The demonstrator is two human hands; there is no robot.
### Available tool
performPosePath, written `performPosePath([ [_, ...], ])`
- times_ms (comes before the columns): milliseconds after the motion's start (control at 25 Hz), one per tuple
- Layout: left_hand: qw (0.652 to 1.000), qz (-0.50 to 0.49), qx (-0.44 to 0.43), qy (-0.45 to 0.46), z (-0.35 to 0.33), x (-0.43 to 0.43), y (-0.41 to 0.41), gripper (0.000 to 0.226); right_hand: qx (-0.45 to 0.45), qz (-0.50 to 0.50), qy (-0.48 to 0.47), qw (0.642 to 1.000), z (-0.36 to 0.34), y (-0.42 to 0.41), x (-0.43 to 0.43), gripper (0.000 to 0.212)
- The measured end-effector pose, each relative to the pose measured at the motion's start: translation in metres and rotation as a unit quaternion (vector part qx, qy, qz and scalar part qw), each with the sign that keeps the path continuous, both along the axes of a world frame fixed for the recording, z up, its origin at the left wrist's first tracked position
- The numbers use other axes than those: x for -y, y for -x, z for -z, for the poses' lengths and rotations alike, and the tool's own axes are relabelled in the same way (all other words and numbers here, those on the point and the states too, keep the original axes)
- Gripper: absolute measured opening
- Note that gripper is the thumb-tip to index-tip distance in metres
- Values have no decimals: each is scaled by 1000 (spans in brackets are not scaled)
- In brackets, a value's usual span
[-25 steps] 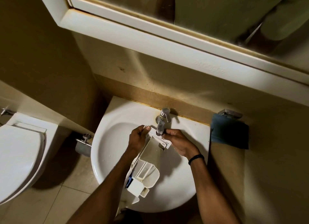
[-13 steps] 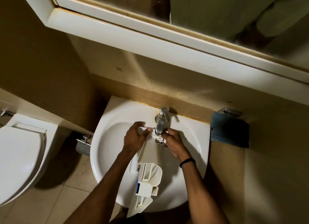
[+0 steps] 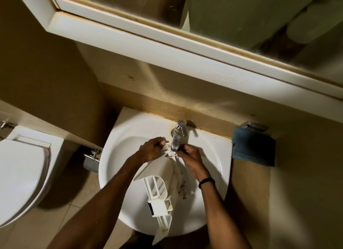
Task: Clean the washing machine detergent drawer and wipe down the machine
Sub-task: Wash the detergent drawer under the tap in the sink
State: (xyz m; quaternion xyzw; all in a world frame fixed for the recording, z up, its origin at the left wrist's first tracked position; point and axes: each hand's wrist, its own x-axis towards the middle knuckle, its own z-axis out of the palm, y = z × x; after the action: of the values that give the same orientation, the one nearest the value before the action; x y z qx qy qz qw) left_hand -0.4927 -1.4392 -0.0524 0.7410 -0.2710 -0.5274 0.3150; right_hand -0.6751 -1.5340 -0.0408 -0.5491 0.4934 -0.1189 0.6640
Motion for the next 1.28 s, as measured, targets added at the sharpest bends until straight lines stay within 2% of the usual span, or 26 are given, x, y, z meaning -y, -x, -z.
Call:
performPosePath([
  [120, 999, 9, -32, -9, -14, 10, 5, 14, -25, -24, 51, 998, 3, -9, -6, 4],
  [160, 999, 13, -37, -3, -13, 12, 6, 9, -32, -24, 64, 997, 4, -13, -6, 11],
  [240, 1000, 9, -5, 18, -7, 11, 6, 1, -35, -37, 68, 996, 7, -14, -5, 17],
  [320, 1000, 2, 10, 24, -2, 5, 8, 2, -29, -46, 48, 997, 10, -9, -8, 8],
  [360, 999, -14, -9, 35, -3, 1, 10, 4, -42, -43, 55, 997, 13, -5, -10, 4],
  [480, 979, -102, -160, 69, -4, -1, 13, 20, -90, -25, 99, 991, 18, -1, -16, 16],
  [520, 975, -122, -171, 73, 0, -3, 12, 26, -93, -25, 95, 991, 18, -1, -17, 15],
  [640, 980, -125, -135, 82, 12, -13, 14, 45, -72, -36, 60, 995, 15, 5, -21, 21],
  [760, 988, -93, -83, 88, 3, -11, 31, 41, -102, -17, 112, 988, 10, -5, -17, 30],
  [880, 971, -183, -103, 111, 1, -6, 32, 41, -117, -81, 160, 977, 11, -5, 3, 15],
  [1080, 960, -226, -95, 136, -6, -5, 25, 41, -132, -100, 176, 970, 6, 8, 11, 36],
  [1200, 955, -239, -100, 143, -7, -7, 21, 45, -129, -131, 131, 974, -2, 3, 14, 19],
  [1280, 950, -248, -121, 144, -4, -11, 24, 43, -103, -119, 96, 983, -4, 8, 14, 13],
])
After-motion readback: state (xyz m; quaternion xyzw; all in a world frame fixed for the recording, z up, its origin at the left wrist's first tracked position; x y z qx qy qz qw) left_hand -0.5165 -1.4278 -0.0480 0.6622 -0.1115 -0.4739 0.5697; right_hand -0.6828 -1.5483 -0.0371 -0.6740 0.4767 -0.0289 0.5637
